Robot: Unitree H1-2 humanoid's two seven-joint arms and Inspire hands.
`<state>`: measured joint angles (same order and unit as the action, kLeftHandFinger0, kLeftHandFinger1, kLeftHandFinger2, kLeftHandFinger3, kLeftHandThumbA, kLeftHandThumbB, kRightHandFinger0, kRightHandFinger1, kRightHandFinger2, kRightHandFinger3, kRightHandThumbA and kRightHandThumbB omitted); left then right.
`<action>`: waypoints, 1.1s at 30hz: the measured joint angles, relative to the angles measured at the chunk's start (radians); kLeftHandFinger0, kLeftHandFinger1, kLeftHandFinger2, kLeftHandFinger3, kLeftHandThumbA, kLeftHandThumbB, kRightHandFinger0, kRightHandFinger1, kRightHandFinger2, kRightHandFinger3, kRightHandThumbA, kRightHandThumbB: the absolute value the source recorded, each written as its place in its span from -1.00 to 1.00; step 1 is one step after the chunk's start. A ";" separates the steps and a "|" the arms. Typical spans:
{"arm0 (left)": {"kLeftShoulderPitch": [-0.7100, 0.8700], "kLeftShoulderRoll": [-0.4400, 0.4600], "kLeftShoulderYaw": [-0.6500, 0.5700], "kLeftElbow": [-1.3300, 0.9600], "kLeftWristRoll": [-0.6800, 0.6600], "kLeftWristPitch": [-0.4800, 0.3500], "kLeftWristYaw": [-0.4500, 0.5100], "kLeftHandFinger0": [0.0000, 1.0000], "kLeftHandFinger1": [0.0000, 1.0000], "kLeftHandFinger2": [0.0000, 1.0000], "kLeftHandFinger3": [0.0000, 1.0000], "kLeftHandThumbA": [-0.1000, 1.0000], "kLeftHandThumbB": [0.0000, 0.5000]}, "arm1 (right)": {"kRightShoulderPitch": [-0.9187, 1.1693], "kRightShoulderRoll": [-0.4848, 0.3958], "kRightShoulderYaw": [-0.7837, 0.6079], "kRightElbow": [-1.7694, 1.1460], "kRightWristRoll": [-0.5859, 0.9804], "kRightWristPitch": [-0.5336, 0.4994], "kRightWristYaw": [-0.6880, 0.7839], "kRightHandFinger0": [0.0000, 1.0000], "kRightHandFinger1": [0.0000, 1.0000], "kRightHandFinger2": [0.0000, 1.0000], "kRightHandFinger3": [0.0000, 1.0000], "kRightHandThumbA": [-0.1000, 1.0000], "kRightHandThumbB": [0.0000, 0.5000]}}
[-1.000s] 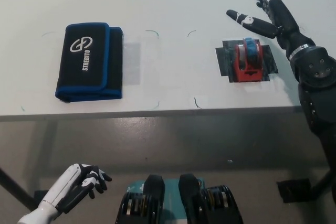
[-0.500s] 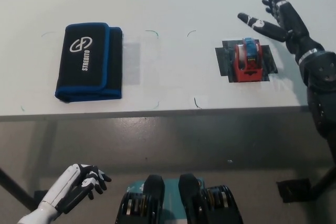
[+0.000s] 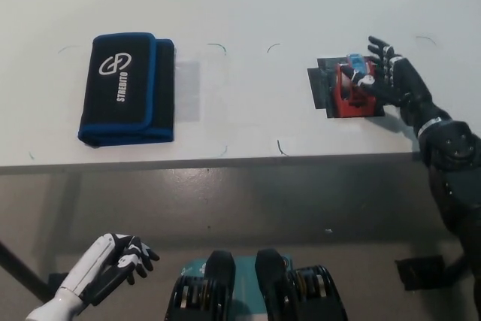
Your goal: Use the right hand to move the tape on the right hand side to the notebook on the left hand side
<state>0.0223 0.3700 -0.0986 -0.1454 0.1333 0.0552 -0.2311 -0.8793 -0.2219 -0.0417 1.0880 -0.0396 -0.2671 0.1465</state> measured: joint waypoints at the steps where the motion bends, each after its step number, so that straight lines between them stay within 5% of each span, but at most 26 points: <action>1: 0.000 0.000 0.001 0.000 0.000 0.000 0.000 -0.26 -0.18 0.04 0.72 0.60 -0.62 | 0.001 0.001 0.000 0.003 0.000 -0.002 0.000 1.00 1.00 1.00 1.00 0.95 0.85; 7: -0.001 0.001 0.004 0.000 -0.003 0.000 -0.003 -0.26 -0.18 0.05 0.74 0.62 -0.61 | 0.016 0.009 -0.003 0.038 0.005 -0.029 -0.008 1.00 1.00 1.00 1.00 0.89 0.54; 13: 0.000 0.001 0.008 -0.004 -0.003 0.005 -0.004 -0.27 -0.19 0.02 0.73 0.65 -0.62 | 0.012 0.025 -0.001 0.068 0.007 -0.057 -0.026 1.00 1.00 1.00 1.00 0.93 0.85; 17: 0.000 0.001 0.009 -0.004 -0.003 0.005 -0.005 -0.28 -0.21 0.01 0.74 0.63 -0.66 | -0.011 0.053 -0.001 0.092 0.009 -0.062 -0.037 1.00 1.00 1.00 1.00 0.91 0.85; 18: -0.001 0.001 0.009 -0.004 -0.003 0.005 -0.005 -0.28 -0.21 0.01 0.74 0.62 -0.67 | -0.015 0.060 0.000 0.097 0.009 -0.062 -0.038 1.00 1.00 1.00 1.00 0.89 0.69; 23: -0.001 0.001 0.009 -0.005 -0.003 0.006 -0.006 -0.28 -0.21 0.01 0.76 0.64 -0.59 | -0.038 0.120 0.014 0.105 0.009 -0.063 -0.048 1.00 1.00 1.00 1.00 0.85 0.60; 33: -0.002 0.001 0.008 -0.007 -0.003 0.009 -0.013 -0.29 -0.21 -0.01 0.75 0.64 -0.60 | -0.094 0.223 0.040 0.158 0.006 -0.070 -0.052 1.00 1.00 1.00 1.00 0.93 0.84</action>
<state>0.0203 0.3709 -0.0903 -0.1522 0.1302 0.0639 -0.2438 -0.9737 0.0010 -0.0021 1.2460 -0.0338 -0.3371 0.0949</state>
